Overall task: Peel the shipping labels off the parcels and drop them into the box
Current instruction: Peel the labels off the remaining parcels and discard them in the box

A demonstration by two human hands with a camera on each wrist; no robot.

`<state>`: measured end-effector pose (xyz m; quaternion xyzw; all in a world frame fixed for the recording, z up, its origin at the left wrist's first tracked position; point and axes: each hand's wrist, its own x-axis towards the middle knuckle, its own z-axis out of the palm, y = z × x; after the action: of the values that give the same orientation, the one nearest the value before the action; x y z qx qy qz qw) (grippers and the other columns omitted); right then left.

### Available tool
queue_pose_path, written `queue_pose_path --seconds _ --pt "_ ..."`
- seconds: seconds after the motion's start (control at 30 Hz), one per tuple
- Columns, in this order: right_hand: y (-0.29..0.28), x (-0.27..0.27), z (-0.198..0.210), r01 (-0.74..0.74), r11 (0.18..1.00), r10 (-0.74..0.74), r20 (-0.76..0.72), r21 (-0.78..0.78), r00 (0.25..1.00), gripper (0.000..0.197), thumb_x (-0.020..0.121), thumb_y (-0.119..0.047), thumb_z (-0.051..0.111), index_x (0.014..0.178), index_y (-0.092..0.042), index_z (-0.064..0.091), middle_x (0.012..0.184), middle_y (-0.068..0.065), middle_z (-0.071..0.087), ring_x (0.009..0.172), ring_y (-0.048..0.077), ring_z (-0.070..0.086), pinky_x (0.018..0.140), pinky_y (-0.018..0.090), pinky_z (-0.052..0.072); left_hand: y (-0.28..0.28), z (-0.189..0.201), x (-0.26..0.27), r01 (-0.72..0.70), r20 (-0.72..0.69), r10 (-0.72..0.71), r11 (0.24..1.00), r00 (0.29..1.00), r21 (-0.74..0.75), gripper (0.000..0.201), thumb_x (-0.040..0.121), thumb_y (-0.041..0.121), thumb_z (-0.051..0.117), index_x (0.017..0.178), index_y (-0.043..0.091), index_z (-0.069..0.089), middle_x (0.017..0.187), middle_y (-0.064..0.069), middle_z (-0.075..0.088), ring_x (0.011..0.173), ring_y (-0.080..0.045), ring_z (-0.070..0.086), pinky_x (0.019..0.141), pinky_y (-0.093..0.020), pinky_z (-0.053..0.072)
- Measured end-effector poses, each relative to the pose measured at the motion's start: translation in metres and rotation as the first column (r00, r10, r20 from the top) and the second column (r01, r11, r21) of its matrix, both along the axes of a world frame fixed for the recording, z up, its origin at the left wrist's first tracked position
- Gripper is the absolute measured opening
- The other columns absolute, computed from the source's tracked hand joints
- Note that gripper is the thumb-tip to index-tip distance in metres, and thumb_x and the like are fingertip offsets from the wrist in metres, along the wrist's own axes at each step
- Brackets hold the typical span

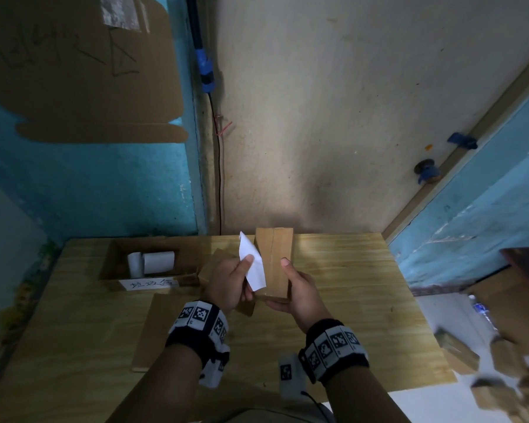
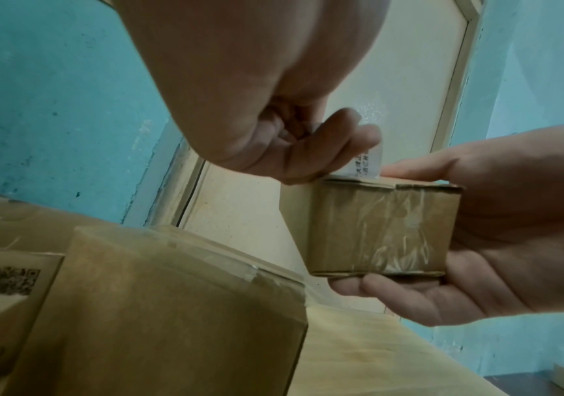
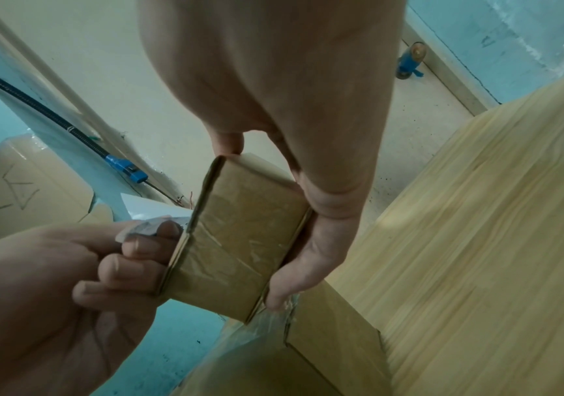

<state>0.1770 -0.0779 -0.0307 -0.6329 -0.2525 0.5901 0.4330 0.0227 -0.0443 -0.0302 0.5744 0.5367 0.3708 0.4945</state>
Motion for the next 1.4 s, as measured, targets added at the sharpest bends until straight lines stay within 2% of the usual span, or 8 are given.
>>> queue_pose_path --seconds 0.17,0.37,0.53,0.73,0.8,1.03,1.23,1.4 --pt "-0.001 0.002 -0.004 -0.012 1.0 0.012 -0.024 0.005 1.0 0.051 0.101 -0.053 0.05 0.128 -0.012 0.065 0.117 0.014 0.075 0.107 0.032 0.073 0.082 0.044 0.064 -0.001 0.0 0.001 -0.008 0.023 0.008 1.0 1.0 0.014 0.053 0.101 0.029 0.041 0.058 0.004 0.057 0.041 -0.003 0.055 0.035 -0.011 0.049 0.043 -0.016 0.04" --pt "0.001 0.002 -0.005 0.005 1.0 -0.005 -0.051 -0.003 0.999 0.046 0.102 -0.051 0.052 0.127 -0.013 0.063 0.118 0.015 0.073 0.108 0.033 0.071 0.085 0.048 0.064 -0.002 0.003 0.003 -0.029 0.058 0.031 0.999 0.998 -0.021 0.05 0.101 0.029 0.041 0.061 0.004 0.057 0.043 -0.004 0.054 0.035 -0.009 0.048 0.042 -0.015 0.039" --pt "0.0 0.004 -0.007 -0.009 1.0 0.009 -0.058 -0.002 0.998 0.048 0.101 -0.052 0.051 0.127 -0.014 0.064 0.118 0.015 0.074 0.109 0.034 0.071 0.086 0.048 0.063 -0.004 0.003 0.003 -0.036 0.089 0.04 0.999 0.995 -0.038 0.051 0.101 0.027 0.042 0.057 0.007 0.055 0.042 -0.004 0.053 0.034 -0.009 0.046 0.041 -0.016 0.037" --pt "0.0 0.004 -0.008 0.021 1.0 -0.023 -0.133 -0.016 0.991 0.046 0.101 -0.051 0.052 0.124 -0.014 0.065 0.12 0.017 0.073 0.111 0.038 0.071 0.093 0.058 0.059 -0.005 0.006 0.005 -0.025 0.135 0.03 0.999 0.99 -0.04 0.052 0.101 0.026 0.042 0.057 0.0 0.055 0.043 -0.006 0.052 0.035 -0.011 0.046 0.042 -0.017 0.037" --pt "-0.001 0.006 -0.008 0.025 1.0 -0.027 -0.156 -0.014 0.987 0.043 0.102 -0.05 0.051 0.121 -0.015 0.066 0.12 0.017 0.074 0.11 0.037 0.071 0.095 0.059 0.057 -0.005 0.006 0.005 -0.021 0.139 0.027 0.999 0.99 -0.04 0.051 0.101 0.025 0.042 0.057 0.002 0.055 0.042 -0.004 0.052 0.035 -0.011 0.047 0.042 -0.017 0.038" --pt "0.0 0.008 0.001 0.003 1.0 0.0 -0.146 0.02 0.989 0.049 0.104 -0.053 0.045 0.126 -0.015 0.066 0.121 0.014 0.075 0.111 0.034 0.072 0.08 0.044 0.061 0.001 0.015 0.011 -0.063 0.194 0.073 0.996 0.978 -0.057 0.051 0.1 0.023 0.044 0.054 0.003 0.053 0.04 -0.004 0.051 0.034 -0.012 0.046 0.041 -0.018 0.037" --pt "0.0 0.019 0.01 0.012 0.998 -0.001 -0.171 0.063 0.985 0.052 0.104 -0.053 0.045 0.133 -0.014 0.063 0.125 0.014 0.073 0.114 0.034 0.071 0.083 0.045 0.062 0.0 0.026 0.017 -0.074 0.279 0.088 0.995 0.956 -0.061 0.049 0.099 0.02 0.046 0.053 0.002 0.051 0.039 -0.006 0.049 0.032 -0.014 0.043 0.039 -0.019 0.035" --pt "0.001 0.023 0.013 0.008 0.996 0.009 -0.179 0.092 0.984 0.053 0.105 -0.053 0.042 0.133 -0.014 0.063 0.124 0.014 0.074 0.115 0.034 0.07 0.084 0.046 0.061 0.0 0.034 0.023 -0.105 0.287 0.118 0.993 0.951 -0.061 0.051 0.099 0.022 0.046 0.053 0.0 0.05 0.042 -0.011 0.047 0.034 -0.015 0.042 0.042 -0.018 0.037"
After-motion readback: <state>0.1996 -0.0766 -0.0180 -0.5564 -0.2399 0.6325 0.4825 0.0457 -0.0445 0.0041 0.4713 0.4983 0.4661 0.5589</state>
